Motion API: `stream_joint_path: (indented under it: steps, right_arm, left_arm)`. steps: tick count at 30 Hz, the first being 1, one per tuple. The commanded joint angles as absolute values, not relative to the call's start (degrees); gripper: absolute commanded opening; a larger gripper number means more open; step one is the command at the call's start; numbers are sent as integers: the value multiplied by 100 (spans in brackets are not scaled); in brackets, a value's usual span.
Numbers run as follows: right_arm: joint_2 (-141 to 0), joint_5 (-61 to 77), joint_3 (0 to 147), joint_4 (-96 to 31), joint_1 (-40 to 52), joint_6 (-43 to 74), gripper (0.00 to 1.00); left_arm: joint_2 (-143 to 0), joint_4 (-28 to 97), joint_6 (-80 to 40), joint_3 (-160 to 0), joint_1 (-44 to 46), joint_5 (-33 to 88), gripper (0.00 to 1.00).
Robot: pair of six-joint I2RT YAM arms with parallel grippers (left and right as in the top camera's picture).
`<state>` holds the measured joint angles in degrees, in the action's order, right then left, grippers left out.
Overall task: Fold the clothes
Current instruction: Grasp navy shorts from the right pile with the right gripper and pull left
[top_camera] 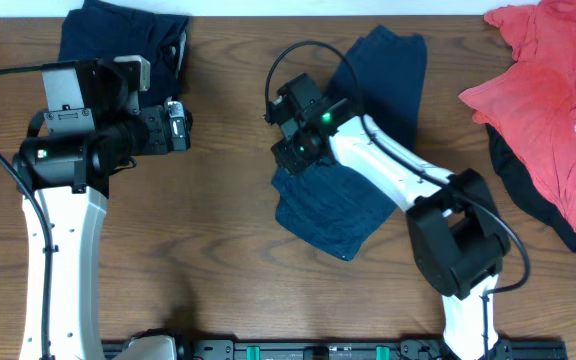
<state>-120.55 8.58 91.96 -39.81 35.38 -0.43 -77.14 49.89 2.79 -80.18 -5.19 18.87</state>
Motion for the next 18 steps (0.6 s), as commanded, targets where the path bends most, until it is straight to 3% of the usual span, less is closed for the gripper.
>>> stream_joint_path:
  steps: [1,13,15,18]
  right_arm:
    - [-12274,250,9255,-3905,3664,-43,57]
    - [-12766,16,9253,-3428,3715,-60,67]
    - [-12820,-16,9255,-3356,3715,-121,64]
    - [-12912,-91,9255,-3382,3715,-139,48]
  left_arm:
    - [-7717,5037,222,-8075,-545,1833,98]
    - [-7964,5076,226,-8075,-545,1835,98]
    - [-8055,5103,224,-8075,-545,1835,98]
    - [-8193,5186,226,-8075,-545,1837,98]
